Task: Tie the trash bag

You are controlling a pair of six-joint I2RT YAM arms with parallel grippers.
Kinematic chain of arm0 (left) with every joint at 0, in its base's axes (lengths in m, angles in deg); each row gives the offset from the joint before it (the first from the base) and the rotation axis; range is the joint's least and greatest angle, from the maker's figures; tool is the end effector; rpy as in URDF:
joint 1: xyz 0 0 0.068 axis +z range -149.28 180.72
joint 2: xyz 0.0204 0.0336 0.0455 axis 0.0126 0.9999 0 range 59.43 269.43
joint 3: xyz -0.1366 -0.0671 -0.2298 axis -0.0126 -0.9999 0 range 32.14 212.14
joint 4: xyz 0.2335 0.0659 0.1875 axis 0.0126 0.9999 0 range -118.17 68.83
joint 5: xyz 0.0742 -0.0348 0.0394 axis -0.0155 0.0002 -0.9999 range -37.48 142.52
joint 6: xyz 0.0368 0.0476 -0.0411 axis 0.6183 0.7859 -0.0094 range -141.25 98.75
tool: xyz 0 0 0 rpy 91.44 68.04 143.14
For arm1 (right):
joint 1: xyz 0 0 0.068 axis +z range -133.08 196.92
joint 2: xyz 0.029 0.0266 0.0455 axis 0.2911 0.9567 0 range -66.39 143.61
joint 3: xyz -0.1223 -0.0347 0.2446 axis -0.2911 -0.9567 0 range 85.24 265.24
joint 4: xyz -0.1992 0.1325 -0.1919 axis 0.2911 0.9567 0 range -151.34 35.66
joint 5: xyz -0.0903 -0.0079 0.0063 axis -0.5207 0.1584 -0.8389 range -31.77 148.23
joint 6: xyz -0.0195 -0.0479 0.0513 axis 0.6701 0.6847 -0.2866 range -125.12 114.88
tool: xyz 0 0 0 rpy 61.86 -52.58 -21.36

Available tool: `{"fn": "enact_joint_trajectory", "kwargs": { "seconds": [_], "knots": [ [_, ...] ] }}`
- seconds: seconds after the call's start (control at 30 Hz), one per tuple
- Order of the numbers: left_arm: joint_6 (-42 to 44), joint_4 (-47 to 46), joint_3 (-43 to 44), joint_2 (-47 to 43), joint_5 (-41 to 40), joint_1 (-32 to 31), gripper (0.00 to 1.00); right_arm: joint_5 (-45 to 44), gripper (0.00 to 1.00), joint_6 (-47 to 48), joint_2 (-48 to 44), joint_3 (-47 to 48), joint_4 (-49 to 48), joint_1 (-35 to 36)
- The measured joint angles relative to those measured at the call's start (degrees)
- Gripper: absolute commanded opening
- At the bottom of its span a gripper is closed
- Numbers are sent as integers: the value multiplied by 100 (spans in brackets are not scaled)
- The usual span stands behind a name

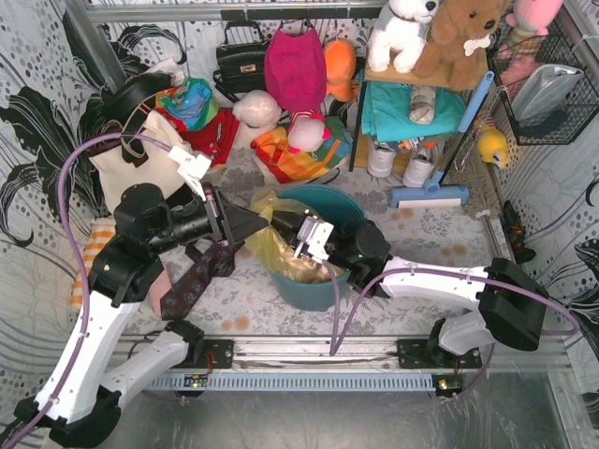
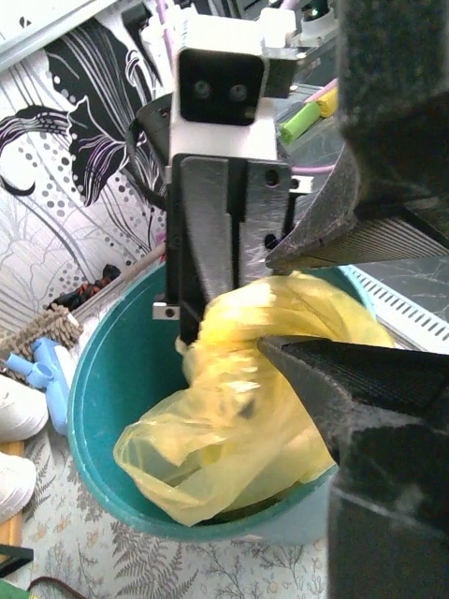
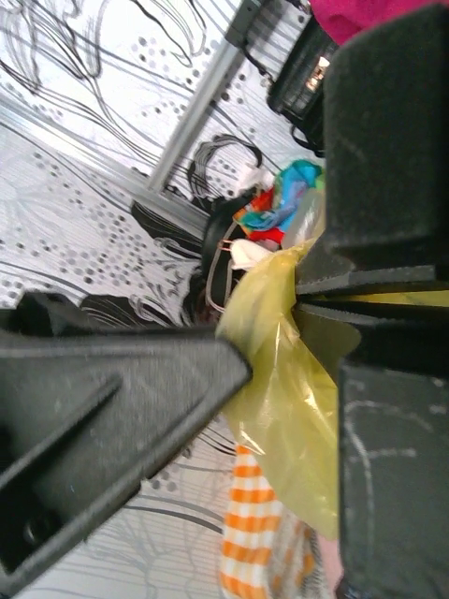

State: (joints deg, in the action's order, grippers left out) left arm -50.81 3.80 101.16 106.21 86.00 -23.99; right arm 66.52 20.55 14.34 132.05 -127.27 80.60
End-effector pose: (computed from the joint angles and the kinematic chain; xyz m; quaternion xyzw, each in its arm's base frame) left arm 0.1752 -0.1174 0.4532 0.1545 0.7394 -0.4775 0.4489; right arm 0.1549 0.3328 0.3343 -0.3849 0.2994 0.3171 0.8134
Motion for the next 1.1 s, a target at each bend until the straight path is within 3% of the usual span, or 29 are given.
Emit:
{"fn": "enact_joint_trajectory", "kwargs": {
  "seconds": [0.3, 0.53, 0.7, 1.1],
  "knots": [
    [149, 437, 9, -358, 70, 0, 39, -39, 5, -11, 55, -216, -1272, 0],
    [505, 1215, 643, -195, -1130, -2, 40, 101, 4, -7, 52, -358, -1805, 0],
    [468, 855, 671, -24, -1246, -2, 40, 306, 4, -11, 42, -398, -1930, 0],
    [-304, -372, -321, 55, -278, -2, 41, 546, 4, -13, 42, -404, -1926, 0]
  ]
}}
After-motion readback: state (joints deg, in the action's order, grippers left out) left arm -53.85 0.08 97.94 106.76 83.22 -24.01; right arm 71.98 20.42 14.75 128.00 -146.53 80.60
